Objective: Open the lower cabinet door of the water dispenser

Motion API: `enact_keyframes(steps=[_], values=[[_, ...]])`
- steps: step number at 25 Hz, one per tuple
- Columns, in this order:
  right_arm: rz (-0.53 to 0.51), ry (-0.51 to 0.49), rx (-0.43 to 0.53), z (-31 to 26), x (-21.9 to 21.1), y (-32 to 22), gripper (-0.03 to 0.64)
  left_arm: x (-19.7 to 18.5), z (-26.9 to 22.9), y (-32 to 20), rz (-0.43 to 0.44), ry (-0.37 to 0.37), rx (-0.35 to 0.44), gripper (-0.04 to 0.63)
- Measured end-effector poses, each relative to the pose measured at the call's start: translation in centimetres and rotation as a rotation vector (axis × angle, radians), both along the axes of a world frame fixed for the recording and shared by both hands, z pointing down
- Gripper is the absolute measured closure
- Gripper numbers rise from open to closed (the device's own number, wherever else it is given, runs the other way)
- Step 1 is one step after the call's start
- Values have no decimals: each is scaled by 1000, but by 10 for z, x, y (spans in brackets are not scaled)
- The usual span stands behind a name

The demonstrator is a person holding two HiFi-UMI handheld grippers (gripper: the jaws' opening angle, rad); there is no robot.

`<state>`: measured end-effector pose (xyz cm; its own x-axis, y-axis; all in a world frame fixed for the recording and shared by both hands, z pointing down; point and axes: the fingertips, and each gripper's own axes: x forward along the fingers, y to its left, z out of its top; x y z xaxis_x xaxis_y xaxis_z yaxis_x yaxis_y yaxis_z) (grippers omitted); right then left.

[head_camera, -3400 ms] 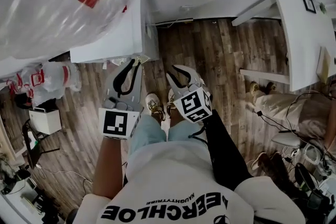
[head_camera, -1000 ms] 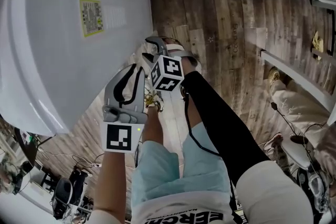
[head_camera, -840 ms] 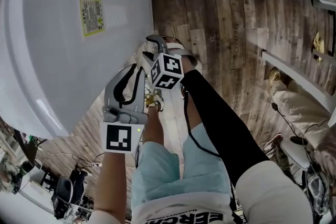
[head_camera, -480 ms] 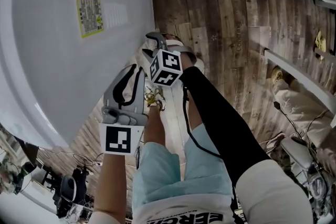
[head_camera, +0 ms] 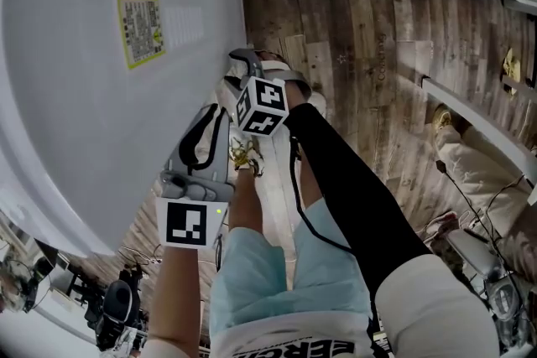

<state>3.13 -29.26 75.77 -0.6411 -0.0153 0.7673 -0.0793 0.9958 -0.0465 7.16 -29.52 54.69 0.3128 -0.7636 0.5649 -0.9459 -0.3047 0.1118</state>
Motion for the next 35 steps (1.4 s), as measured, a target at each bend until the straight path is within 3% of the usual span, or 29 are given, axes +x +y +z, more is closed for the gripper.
enact_keyframes(steps=[35], values=[[47, -42, -1, 1, -5, 0, 423, -3, 4, 1, -17, 19, -13, 538]])
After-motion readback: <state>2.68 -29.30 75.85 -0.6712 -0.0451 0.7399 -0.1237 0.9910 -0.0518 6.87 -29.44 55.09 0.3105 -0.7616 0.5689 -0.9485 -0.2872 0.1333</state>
